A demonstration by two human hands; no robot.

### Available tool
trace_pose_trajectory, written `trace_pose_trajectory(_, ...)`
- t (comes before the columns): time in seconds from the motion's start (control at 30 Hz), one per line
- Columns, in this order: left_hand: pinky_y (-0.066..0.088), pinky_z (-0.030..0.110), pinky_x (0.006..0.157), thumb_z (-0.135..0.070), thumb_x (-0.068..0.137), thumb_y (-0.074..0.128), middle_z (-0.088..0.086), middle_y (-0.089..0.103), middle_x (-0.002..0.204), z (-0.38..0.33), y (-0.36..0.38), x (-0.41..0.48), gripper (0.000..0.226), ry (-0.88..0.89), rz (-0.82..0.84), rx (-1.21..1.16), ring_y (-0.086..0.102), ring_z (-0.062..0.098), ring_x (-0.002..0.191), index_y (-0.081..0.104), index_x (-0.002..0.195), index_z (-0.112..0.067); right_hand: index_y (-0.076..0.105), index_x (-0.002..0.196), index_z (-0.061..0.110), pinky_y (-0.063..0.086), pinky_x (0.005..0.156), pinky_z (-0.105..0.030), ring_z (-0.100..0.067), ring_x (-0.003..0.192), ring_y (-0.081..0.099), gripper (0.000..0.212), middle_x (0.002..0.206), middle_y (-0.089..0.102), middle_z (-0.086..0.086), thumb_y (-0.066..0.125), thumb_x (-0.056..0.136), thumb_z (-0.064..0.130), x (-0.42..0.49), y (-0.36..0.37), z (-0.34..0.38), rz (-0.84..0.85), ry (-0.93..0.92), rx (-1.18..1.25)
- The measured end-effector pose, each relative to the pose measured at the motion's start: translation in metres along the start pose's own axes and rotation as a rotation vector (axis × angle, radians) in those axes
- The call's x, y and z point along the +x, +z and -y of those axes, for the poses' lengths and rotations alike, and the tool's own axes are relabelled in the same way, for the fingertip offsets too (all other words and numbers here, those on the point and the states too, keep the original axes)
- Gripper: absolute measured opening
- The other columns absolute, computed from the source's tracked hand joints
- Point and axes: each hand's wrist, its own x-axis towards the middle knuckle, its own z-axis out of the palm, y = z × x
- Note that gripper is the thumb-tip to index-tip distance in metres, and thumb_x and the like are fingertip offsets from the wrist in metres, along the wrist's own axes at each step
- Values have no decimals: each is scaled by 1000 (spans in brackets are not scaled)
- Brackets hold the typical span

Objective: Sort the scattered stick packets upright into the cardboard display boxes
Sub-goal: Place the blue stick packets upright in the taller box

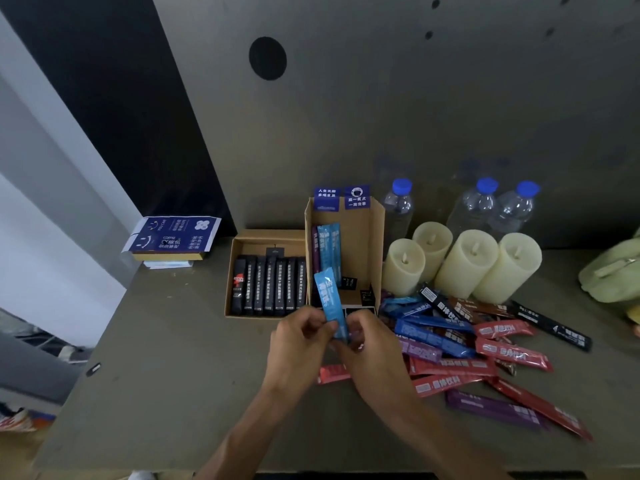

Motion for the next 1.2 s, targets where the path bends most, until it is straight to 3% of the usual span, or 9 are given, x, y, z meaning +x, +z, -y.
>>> trace_pose_trajectory(0.17,55,21,70,-20,89,72,-19,71,79,1,-4,15,12,14,25,23,67,-2,78,71,80,-28,60,110,23,50,69,-17,-1,83,60,20,96,62,10,68,93,21,10,11,-1,-25,-17,-52)
trace_pose_trajectory(0.23,54,18,71,-20,91,70,-21,71,81,2,-7,20,9,29,26,-2,67,-4,80,72,87,-28,59,106,21,52,68,-20,-4,80,61,16,92,63,7,67,93,16,19,15,-2,-46,6,-59)
trace_pose_trajectory(0.33,52,13,68,-22,91,70,-15,70,83,1,-14,30,9,28,-74,-48,65,-5,80,66,94,-29,57,104,20,55,70,-25,-6,81,62,15,93,65,5,66,93,14,41,22,-2,-111,68,-31)
trace_pose_trajectory(0.5,54,14,67,-21,92,68,-10,67,88,4,-21,55,10,23,-59,6,64,-2,80,62,99,-26,40,110,15,51,65,-17,-17,91,67,22,106,64,-4,57,97,9,84,31,0,-122,100,-90)
trace_pose_trajectory(0.63,51,12,68,-21,93,67,-10,66,87,12,-23,66,6,41,-19,55,64,3,81,64,98,-23,41,124,6,58,86,-41,-33,107,66,34,120,62,-16,57,94,4,108,34,-4,-109,145,-249)
trace_pose_trajectory(0.9,52,16,70,-24,92,68,-11,65,88,20,-24,72,7,41,1,57,64,3,82,64,97,-25,35,138,3,58,90,-37,-30,114,64,54,128,59,-19,63,91,4,130,42,-15,-75,168,-481)
trace_pose_trajectory(1.2,52,16,71,-26,93,67,-11,65,91,22,-24,73,9,36,19,51,63,2,85,64,101,-24,33,141,1,55,95,-38,-31,117,60,53,132,54,-21,59,94,5,142,47,-17,-45,189,-488)
